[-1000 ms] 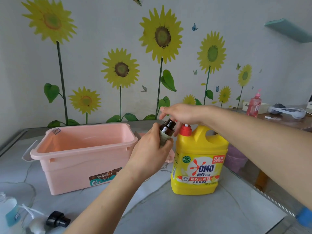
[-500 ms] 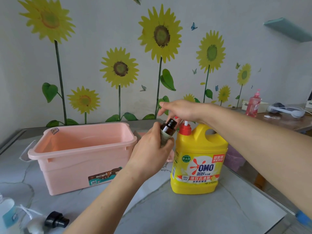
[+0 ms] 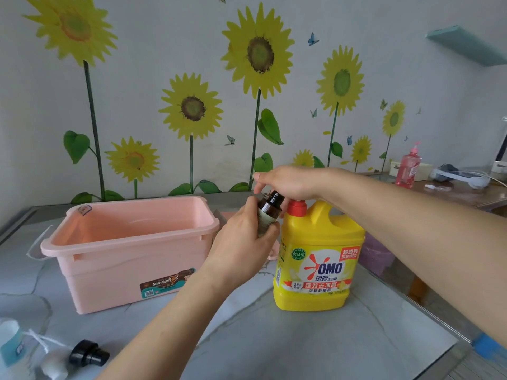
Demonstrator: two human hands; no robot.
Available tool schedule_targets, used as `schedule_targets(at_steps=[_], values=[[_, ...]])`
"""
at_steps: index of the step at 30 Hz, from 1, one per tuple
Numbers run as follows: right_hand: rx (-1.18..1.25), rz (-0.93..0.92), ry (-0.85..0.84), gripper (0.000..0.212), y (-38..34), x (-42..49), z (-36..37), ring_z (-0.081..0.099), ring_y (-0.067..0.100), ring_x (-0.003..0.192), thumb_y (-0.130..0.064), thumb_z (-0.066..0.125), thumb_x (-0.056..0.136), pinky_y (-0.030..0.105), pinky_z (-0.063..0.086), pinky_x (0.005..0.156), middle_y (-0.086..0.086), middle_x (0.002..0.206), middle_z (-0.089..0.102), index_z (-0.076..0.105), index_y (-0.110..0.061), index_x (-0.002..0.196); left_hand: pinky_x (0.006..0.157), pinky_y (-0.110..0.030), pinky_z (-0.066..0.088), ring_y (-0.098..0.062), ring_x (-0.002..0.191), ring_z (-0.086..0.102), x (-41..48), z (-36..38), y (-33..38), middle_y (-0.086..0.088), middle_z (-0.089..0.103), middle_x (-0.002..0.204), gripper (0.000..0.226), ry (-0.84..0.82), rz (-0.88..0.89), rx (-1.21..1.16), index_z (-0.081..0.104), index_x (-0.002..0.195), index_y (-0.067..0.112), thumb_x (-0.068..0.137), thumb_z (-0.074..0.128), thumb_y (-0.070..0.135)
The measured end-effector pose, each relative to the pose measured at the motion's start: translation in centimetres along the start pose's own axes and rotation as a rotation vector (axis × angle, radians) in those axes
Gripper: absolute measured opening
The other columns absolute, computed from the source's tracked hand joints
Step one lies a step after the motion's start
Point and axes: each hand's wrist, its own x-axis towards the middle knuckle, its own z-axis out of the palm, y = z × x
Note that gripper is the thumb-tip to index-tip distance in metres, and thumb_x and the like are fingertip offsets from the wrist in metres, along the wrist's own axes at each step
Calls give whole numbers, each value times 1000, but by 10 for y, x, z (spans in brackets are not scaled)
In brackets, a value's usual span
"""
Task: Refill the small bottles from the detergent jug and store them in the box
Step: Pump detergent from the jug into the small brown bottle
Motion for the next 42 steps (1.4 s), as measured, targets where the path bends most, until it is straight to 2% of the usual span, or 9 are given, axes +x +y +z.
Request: schedule_targets(at_steps=[5, 10, 17, 22, 28, 33, 38, 40, 42], values=[[132, 3, -29, 56, 0, -1, -10, 74, 31, 87, -55, 23, 105, 45, 44, 101, 12, 114, 68, 61, -21, 128, 64, -40, 44, -17, 73, 54, 0, -2, 2, 7, 58, 81, 20, 19, -1, -21, 41, 92, 23, 94, 56, 36], [107, 5, -5, 53, 1, -1, 1, 74, 32, 85, -53, 27, 105, 35, 43, 88, 15, 107, 69, 65, -20, 122, 59, -37, 39, -13, 69, 52, 0, 1, -2, 8, 58, 81, 19, 8, 6, -18, 39, 90, 28, 94, 56, 36], [120, 13, -46, 55, -1, -1, -9, 76, 28, 81, -56, 26, 104, 42, 44, 101, 13, 120, 65, 62, -22, 126, 60, -38, 41, -17, 70, 52, 0, -1, 0, 7, 57, 80, 20, 17, 4, -32, 41, 91, 24, 94, 56, 36], [33, -6, -49, 54, -4, -6, -1, 63, 15, 71, -49, 25, 107, 37, 36, 102, 15, 112, 72, 66, -17, 123, 59, -36, 38, -17, 71, 52, 1, 0, -3, 7, 58, 82, 17, 15, 0, -15, 42, 95, 27, 94, 56, 36], [154, 0, -34, 54, 0, 1, -10, 76, 27, 81, -54, 25, 104, 46, 44, 102, 10, 111, 70, 61, -20, 126, 63, -41, 46, -18, 74, 56, 1, -1, 0, 5, 60, 82, 20, 29, 3, -11, 44, 97, 22, 94, 56, 38], [116, 9, -36, 54, 3, -3, 0, 74, 37, 90, -49, 26, 107, 26, 44, 68, 16, 104, 70, 64, -15, 124, 58, -37, 39, -19, 72, 54, 2, 0, -4, 7, 59, 81, 17, 21, 2, -5, 42, 96, 27, 94, 56, 36], [159, -20, -41, 54, 3, 2, -10, 75, 28, 88, -54, 25, 105, 47, 44, 103, 10, 112, 69, 62, -21, 127, 63, -42, 46, -18, 73, 55, 1, 0, -1, 6, 59, 81, 21, 27, 5, -18, 42, 92, 22, 94, 57, 37], [165, -20, -15, 54, 5, 5, -8, 75, 29, 87, -53, 26, 105, 46, 44, 103, 10, 113, 68, 63, -19, 126, 65, -44, 47, -19, 73, 55, 1, 0, -1, 4, 59, 82, 21, 26, 10, -19, 42, 92, 21, 94, 57, 37], [118, -10, -5, 53, 4, 3, -4, 75, 32, 86, -51, 26, 105, 37, 47, 90, 8, 106, 68, 63, -19, 125, 63, -43, 45, -19, 73, 54, 2, 0, -2, 5, 59, 82, 20, 20, 12, -13, 42, 93, 23, 94, 56, 36]])
